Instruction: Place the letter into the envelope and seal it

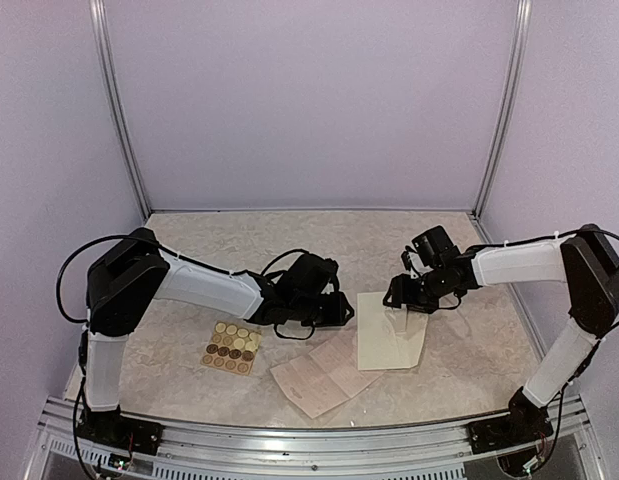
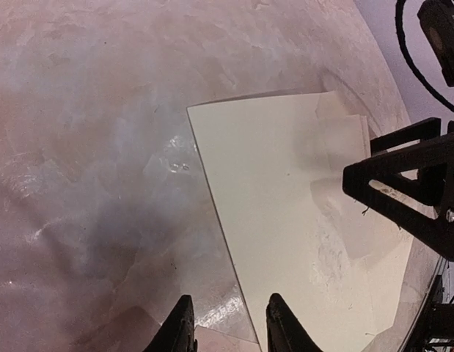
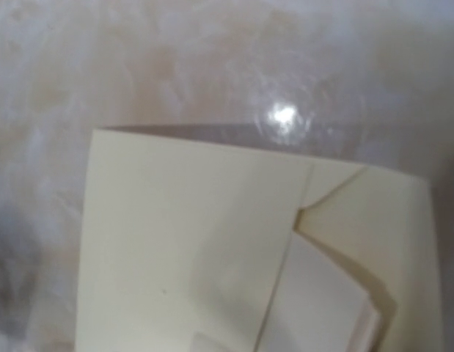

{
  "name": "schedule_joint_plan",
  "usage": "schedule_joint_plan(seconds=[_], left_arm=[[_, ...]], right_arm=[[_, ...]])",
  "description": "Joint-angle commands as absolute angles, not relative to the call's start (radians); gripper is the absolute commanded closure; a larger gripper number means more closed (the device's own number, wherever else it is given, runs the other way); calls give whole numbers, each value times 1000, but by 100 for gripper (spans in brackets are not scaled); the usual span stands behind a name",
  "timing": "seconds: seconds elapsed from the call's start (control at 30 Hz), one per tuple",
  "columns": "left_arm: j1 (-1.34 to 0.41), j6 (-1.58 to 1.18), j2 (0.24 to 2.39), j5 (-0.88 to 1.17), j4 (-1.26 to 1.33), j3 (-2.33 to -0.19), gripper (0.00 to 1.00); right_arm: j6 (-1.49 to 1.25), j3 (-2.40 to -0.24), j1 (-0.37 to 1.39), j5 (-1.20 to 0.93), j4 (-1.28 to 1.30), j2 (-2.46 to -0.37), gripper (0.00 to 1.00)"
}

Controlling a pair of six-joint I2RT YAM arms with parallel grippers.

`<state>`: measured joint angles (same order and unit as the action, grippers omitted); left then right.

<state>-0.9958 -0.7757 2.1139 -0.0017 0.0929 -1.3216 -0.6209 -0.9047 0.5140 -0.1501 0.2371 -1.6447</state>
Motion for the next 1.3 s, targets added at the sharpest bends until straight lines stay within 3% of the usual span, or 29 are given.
schedule_joint_plan(seconds=[0.0,0.4,0.57,0.87,1.27], left_arm=[[-989,-760,2116,26,92,-1356,68],[-989,-763,2104,26,118,-1346,67],[-989,-766,2104,16,115,-1341,64],[-976,-785,2135,17,111,-1346,63],[-971,-793,2186,3,74,-1359,60]], right_arm=[[-569,-916,549,-112,251,-1618,39],[-442,-1016,656,177,409,-1594,23],[-468,-990,656,160,382,-1553,19],[-558,-977,656,14,325,-1645,31],[-584,-1017,656,2,322,-1760,36]])
